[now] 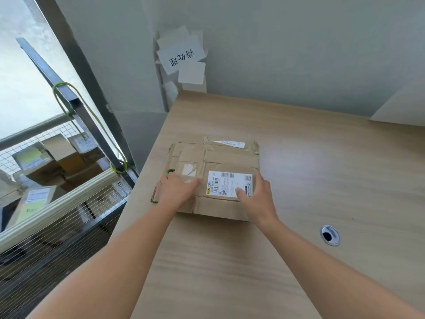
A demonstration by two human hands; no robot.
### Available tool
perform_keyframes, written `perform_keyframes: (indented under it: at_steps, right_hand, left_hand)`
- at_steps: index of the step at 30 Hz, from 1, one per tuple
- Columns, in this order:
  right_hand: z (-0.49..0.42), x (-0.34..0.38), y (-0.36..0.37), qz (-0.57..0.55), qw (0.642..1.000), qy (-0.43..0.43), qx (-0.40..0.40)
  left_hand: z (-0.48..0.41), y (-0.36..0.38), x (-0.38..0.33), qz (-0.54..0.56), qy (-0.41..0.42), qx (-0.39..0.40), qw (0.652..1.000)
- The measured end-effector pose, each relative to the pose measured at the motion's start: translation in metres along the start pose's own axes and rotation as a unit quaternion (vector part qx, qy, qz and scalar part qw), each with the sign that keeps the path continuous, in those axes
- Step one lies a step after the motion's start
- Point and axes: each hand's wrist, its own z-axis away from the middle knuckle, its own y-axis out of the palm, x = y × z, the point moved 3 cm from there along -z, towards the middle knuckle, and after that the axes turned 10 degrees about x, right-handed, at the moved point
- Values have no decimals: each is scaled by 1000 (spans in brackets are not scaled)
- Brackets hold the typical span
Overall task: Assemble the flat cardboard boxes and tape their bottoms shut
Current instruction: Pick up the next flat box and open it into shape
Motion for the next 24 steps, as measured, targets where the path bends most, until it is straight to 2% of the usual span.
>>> perform_keyframes:
  at_steps: [3, 6, 8, 10, 13, 16, 19, 22, 24]
  right_hand:
    - [21, 1, -4, -70, 998, -1, -10]
    - [61, -8, -12, -138, 990, -16, -5]
    - [102, -19, -20, -159, 987, -19, 0]
    - [149, -35, -34, -203, 979, 6, 8]
    - [229, -67, -64, -290, 957, -1, 4]
    - [309, -104, -86, -266, 964, -26, 16]
    - [378, -137, -96, -236, 971, -37, 27]
    - [423, -159, -108, -271, 960, -67, -5]
    - [440, -164, -115, -293, 952, -89, -17]
  left_hand:
    - [26, 0, 6, 133, -15, -9, 991]
    - [79, 4, 9, 251, 58, -27, 966]
    - [122, 15, 13, 328, 93, 24, 940]
    - [168, 34, 21, 345, 122, 91, 926]
    - [239, 67, 41, 293, 176, 160, 926]
    - [314, 115, 57, 301, 196, 241, 902]
    - [381, 151, 57, 403, 186, 252, 860]
    - [420, 167, 51, 500, 142, 250, 817]
    - [438, 172, 48, 514, 117, 242, 815]
